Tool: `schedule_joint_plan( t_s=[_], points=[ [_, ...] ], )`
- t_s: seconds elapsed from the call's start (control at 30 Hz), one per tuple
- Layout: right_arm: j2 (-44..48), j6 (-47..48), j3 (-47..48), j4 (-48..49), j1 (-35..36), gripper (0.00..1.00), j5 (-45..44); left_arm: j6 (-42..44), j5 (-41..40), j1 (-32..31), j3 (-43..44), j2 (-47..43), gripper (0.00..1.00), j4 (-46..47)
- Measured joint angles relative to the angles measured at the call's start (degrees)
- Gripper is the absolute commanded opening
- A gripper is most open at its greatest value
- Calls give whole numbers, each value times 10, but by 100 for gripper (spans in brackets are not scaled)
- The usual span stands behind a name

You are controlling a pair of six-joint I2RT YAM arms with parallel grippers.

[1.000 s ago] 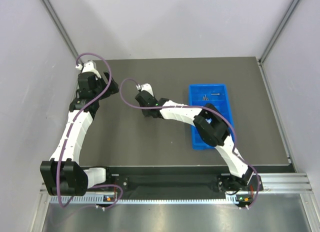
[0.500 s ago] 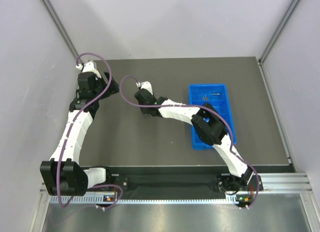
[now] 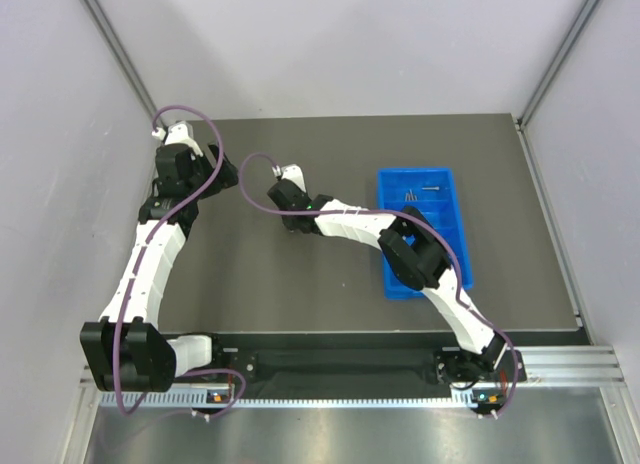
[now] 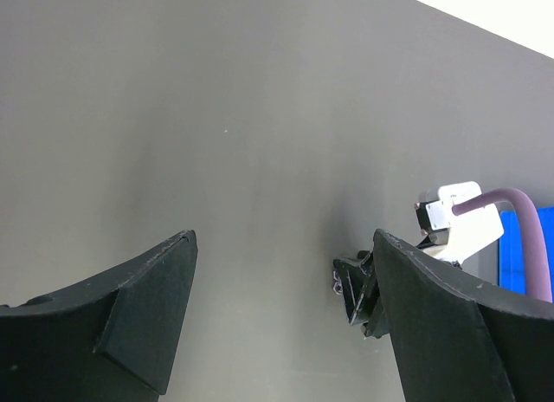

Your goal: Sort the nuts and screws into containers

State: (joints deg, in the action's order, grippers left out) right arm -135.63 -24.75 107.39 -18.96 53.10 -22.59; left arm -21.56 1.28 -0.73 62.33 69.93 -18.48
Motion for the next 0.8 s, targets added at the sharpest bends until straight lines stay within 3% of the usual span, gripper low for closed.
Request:
schedule_joint_plan(
  t_s=[0.37,0.6,0.8],
  points=[
    [0,-4,-2,1,0,24,-3,-2,4,0,0,0,87,0],
    [0,-10,-2,0,0,34,-1,-6,4,0,0,0,87,0],
    [1,-14,-2,-2,0,34,-1,-7,4,0,0,0,87,0]
  ],
)
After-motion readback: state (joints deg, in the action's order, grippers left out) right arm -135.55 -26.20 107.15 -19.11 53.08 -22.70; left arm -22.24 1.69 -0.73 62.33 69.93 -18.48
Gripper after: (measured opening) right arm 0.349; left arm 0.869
